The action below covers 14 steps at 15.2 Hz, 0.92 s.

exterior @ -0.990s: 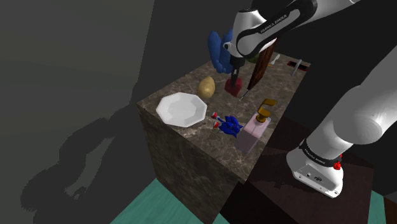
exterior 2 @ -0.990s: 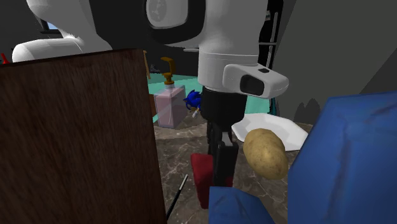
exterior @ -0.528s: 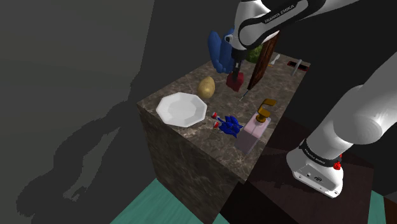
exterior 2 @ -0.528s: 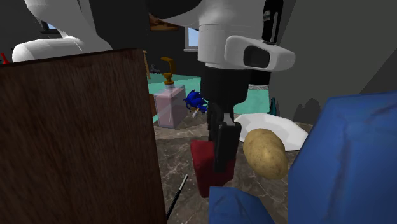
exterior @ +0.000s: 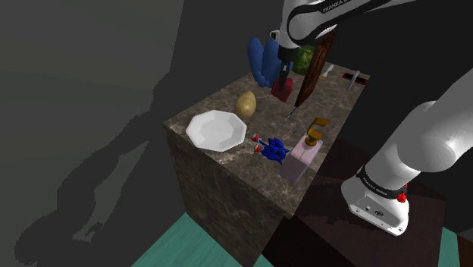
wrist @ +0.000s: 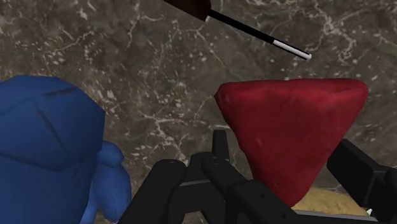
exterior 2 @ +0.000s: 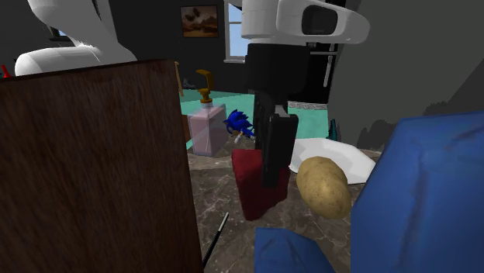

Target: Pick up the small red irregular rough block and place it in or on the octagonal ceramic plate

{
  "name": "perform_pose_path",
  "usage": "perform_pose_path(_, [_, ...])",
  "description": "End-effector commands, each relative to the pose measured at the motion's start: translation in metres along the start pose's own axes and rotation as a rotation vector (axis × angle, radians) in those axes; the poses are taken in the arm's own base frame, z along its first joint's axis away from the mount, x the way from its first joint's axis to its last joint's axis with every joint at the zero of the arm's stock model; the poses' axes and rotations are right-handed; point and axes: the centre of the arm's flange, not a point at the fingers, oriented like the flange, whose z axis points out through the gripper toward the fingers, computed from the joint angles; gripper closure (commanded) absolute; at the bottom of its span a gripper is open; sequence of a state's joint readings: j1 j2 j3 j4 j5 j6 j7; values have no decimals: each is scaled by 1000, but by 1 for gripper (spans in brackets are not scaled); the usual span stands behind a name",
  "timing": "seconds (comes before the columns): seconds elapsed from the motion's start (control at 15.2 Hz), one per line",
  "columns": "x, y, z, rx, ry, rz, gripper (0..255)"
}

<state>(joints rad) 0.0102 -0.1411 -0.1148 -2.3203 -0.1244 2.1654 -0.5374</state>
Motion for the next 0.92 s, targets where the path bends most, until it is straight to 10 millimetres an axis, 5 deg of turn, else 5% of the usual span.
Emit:
perform_pose_path(0.0, [9, -9, -5, 0, 0, 0, 255])
perform_pose_path(0.86, [131, -127, -28, 0, 0, 0, 255])
